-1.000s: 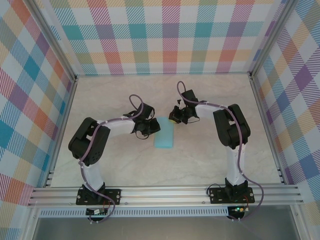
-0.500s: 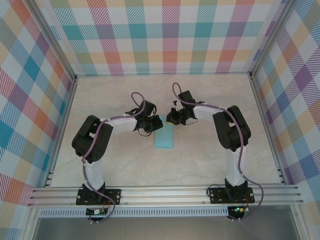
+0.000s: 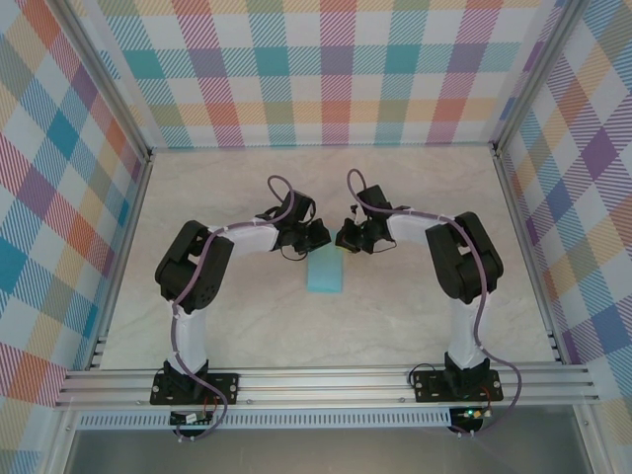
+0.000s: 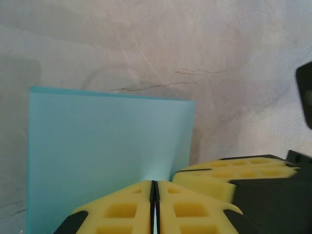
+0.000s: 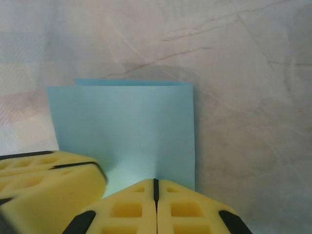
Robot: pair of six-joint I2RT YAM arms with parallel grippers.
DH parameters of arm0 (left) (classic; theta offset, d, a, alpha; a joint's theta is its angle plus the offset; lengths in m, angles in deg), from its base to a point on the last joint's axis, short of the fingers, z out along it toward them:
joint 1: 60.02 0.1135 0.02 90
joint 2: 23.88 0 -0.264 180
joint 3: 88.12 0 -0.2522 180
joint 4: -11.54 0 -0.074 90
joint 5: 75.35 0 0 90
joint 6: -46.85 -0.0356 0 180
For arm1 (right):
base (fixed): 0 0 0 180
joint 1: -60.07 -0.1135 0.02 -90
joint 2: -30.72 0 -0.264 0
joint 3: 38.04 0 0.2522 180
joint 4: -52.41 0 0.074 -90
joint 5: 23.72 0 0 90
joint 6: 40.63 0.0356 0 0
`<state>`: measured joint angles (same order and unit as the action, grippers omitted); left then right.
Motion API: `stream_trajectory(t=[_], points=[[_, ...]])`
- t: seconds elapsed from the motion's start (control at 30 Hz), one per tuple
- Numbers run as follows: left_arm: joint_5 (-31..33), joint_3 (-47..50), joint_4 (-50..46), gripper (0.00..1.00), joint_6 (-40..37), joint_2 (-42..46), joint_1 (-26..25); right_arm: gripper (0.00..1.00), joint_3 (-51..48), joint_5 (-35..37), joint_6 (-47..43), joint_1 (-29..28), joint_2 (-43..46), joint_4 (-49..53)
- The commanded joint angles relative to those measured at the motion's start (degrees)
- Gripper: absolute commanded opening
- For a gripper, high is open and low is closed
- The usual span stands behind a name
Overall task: Fold a paper plane with a square sheet of paper (pick it up from the middle)
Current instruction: First fold in half a square sheet of paper at the center of the table.
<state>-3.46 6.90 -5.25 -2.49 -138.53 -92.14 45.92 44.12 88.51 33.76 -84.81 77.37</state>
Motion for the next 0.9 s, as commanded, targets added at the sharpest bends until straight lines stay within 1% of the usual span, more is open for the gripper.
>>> stream_trajectory(t=[0.0, 0.13, 0.23, 0.47, 0.57, 0.7, 0.87], points=[[2.2, -0.9, -1.6, 0.12, -0.6, 1.1, 0.2, 0.05, 1.8, -1.3, -1.2, 0.0, -2.6, 1.3], [3.8, 0.1, -2.2, 0.12, -0.2, 2.7, 0.4, 0.05, 2.7, -2.6, -2.9, -0.5, -3.9, 2.6], [3.8, 0.6, -2.3, 0.12, -0.2, 3.6, 0.7, 0.05, 3.2, -4.2, -5.3, -1.4, -4.2, 3.1], [2.0, 0.8, -1.6, 0.12, -0.2, 3.5, 1.3, 0.05, 2.5, -11.6, -11.1, -2.8, -3.3, 2.0], [1.2, 0.4, -1.2, 0.12, -0.2, 2.6, 1.3, 0.05, 1.3, -9.8, -10.4, -2.7, -0.1, 1.2], [-0.7, -0.9, -0.7, 0.12, -0.4, 1.4, 1.3, 0.08, -0.8, -4.8, -8.1, -2.5, 4.9, 0.6], [-4.1, -3.6, -0.6, 0.12, -1.3, -1.0, 1.2, 0.09, -6.4, 1.4, -3.2, -1.9, 9.8, -0.9]])
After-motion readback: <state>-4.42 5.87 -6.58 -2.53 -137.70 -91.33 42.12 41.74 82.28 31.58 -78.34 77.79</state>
